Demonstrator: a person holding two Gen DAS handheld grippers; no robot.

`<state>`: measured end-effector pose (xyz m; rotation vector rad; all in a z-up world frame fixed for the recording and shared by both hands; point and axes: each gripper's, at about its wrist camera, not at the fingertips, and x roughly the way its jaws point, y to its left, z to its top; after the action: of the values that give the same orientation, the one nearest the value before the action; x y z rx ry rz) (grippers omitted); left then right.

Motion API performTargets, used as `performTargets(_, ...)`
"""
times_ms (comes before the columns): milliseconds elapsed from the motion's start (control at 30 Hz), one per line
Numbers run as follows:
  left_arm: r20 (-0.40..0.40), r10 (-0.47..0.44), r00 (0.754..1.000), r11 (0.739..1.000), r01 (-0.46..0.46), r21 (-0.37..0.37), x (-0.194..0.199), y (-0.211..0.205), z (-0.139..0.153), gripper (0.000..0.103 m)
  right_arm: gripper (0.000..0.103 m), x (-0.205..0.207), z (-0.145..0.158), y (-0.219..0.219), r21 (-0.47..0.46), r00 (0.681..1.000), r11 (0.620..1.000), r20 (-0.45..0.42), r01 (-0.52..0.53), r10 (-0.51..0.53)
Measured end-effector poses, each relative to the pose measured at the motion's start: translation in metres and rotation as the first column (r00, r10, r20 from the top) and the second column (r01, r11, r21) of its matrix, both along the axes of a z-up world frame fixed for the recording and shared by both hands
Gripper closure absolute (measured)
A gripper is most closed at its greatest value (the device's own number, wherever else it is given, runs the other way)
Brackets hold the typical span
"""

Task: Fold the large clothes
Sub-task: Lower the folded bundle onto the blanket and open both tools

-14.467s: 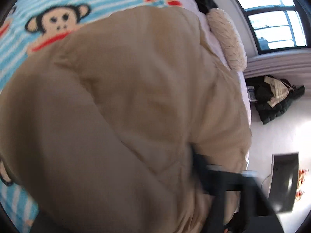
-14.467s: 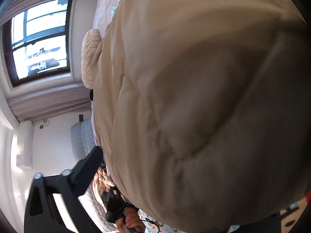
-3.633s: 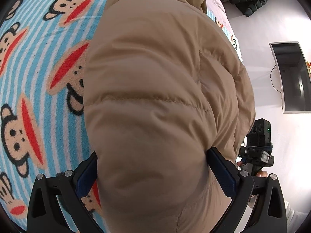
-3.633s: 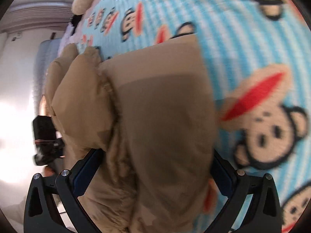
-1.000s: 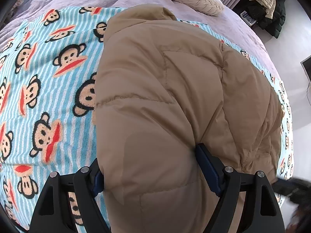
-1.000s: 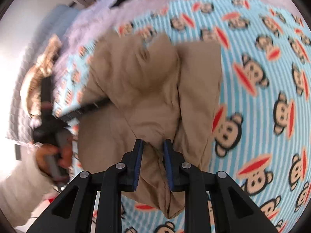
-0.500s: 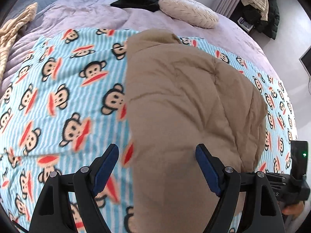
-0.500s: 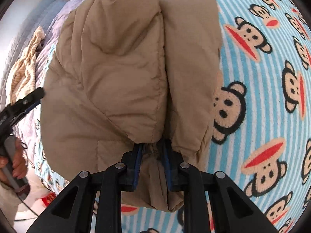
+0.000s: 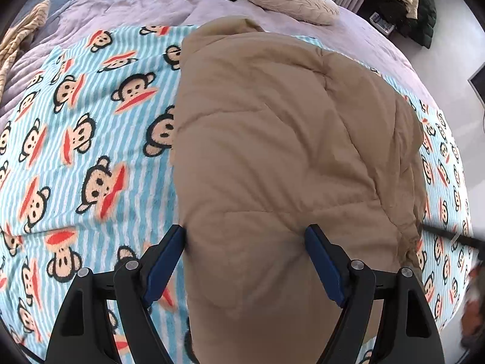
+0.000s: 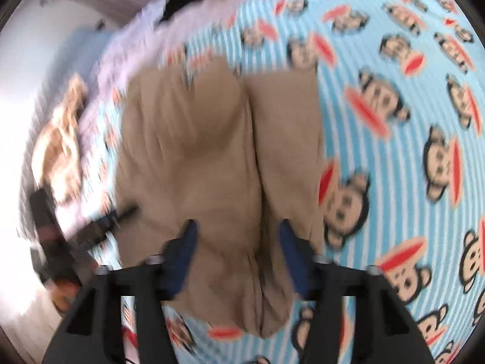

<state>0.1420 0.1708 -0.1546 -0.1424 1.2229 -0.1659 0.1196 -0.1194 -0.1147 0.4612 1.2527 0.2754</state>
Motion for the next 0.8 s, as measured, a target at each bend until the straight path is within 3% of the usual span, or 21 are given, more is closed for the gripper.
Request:
performTargets(100,-0.005,0.009,1.000,1.000,-0.009,-0.005,0.003,0.003,0.004,0.020,0.040,0.027,0.007,-0.006,0.083,0.999,0.995,0.016,0.047,-0.048)
performTargets(233,0.082,0.025,0.996,1.000,-0.026,0.005,0.024,0.006,0.026,0.020,0.042,0.069,-0.006,-0.002,0.127,0.996,0.988,-0.015,0.092,-0.090)
performTargets(267,0.099,0.038,0.994,0.999,-0.039,0.003,0.034,0.007,0.031,0.020,0.054,0.078,-0.011,0.000,0.136,0.993,0.984,-0.032,0.113,-0.110)
performTargets(300,0.109,0.055,0.993,0.998,-0.055,0.001,0.044,0.008,0.034,0.020,0.088,0.085,-0.015,0.002,0.141,0.992,0.982,-0.047,0.126,-0.121)
performTargets(333,0.116,0.080,0.990,0.997,-0.080,-0.008,0.057,0.010,0.035,0.020,0.093,0.088,-0.018,0.005,0.112,0.991,0.985,-0.056,0.131,-0.125)
performTargets(467,0.025,0.058,0.998,0.998,-0.058,-0.012,0.104,-0.006,0.012,0.020,0.095,0.093,-0.026,0.019,-0.074,0.996,0.995,-0.046,0.071,-0.074)
performTargets(533,0.024,-0.003,1.000,0.999,0.002,0.054,0.109,-0.028,0.003,0.020,0.095,0.092,-0.037,0.015,-0.110,0.995,0.992,-0.069,0.066,-0.074)
performTargets(633,0.054,-0.080,0.995,0.989,0.073,0.127,0.105,-0.052,-0.002,0.020,0.099,0.088,-0.057,0.002,-0.092,0.988,0.991,-0.107,0.100,-0.110)
performTargets(800,0.057,-0.081,0.995,0.987,0.073,0.140,0.104,-0.054,-0.005,0.020,0.099,0.086,-0.066,-0.007,-0.040,0.984,0.992,-0.126,0.120,-0.124)
